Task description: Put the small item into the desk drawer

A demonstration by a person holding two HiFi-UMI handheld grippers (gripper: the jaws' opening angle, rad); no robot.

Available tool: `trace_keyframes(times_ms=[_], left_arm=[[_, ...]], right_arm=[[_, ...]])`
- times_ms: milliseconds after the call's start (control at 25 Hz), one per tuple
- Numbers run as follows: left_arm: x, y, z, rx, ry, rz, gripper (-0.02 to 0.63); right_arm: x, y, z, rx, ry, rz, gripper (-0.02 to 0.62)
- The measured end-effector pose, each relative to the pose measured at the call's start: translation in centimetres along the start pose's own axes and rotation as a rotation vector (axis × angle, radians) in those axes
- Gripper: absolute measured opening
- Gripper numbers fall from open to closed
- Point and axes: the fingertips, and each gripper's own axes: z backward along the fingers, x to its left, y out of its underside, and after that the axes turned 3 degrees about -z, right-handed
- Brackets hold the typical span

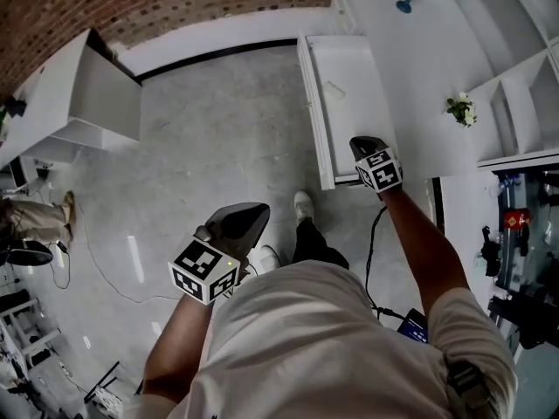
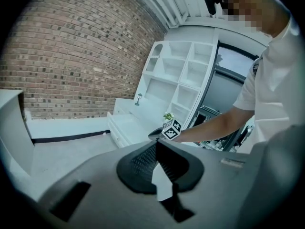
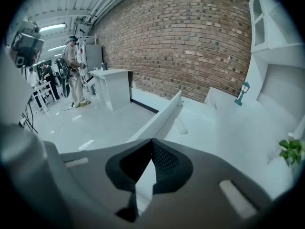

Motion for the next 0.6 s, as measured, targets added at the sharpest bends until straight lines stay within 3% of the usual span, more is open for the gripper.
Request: trace_keyframes(times_ms=[600], left_arm=[[-3.7, 3.1, 5.1, -0.05, 0.003, -0.021, 0.006]], right_arm=[[13.1, -0.9, 12.8, -0.166, -0.127, -0.047, 0.014]])
